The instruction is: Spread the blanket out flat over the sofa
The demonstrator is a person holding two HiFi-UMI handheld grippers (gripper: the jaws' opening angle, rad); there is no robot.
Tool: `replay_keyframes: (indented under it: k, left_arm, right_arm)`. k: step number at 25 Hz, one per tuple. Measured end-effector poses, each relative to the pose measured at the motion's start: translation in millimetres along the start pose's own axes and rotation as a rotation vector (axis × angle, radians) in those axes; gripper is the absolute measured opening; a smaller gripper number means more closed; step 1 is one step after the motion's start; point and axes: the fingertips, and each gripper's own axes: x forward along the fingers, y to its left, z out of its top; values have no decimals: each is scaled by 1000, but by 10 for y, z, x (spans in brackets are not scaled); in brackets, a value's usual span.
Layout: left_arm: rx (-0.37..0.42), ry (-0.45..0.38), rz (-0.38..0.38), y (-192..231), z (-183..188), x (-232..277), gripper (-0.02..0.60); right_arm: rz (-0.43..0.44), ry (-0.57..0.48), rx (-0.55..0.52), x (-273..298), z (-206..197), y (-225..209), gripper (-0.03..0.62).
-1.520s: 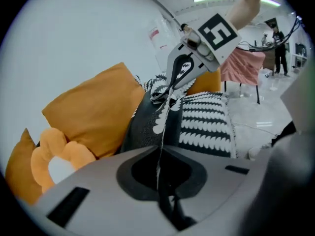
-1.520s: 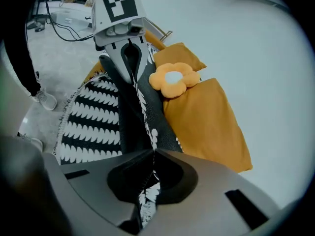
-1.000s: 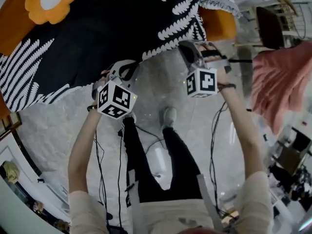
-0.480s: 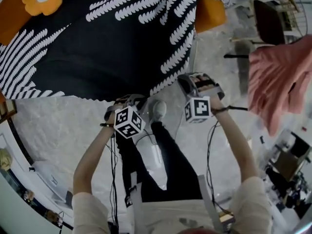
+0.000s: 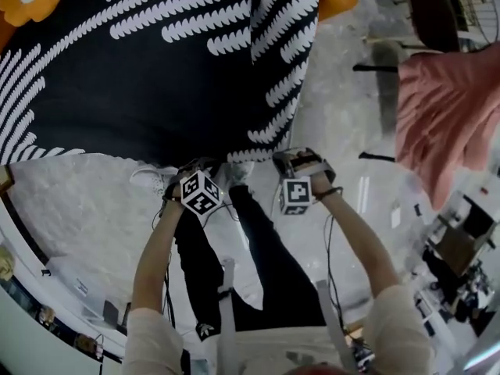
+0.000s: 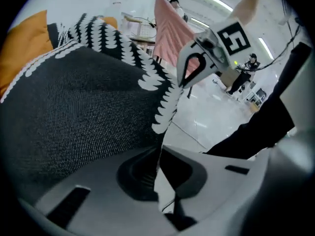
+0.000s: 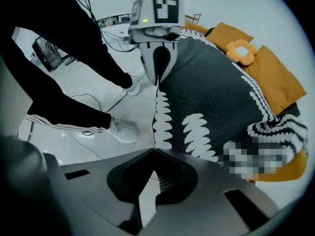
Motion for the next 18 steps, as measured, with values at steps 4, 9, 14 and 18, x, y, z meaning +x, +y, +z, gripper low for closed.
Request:
replay_keyframes:
  k: [4,9,14,18]
  left_arm:
    - [10,66,37,202,-257,572,8]
    - [-33,84,227,1091,-371,1179,8]
    - [-111,49,232,1151,-52,729,11]
    - [-182,-32,197,1218,479,71,60]
  right_arm:
    - [29,12,65,726,-97,161,8]
    - [-72,-47,196,1894,-160,-429,8]
    - [-177,9,214,1275,-229,-831,11]
    - [-184,-5,376,498,-315,-1234,131]
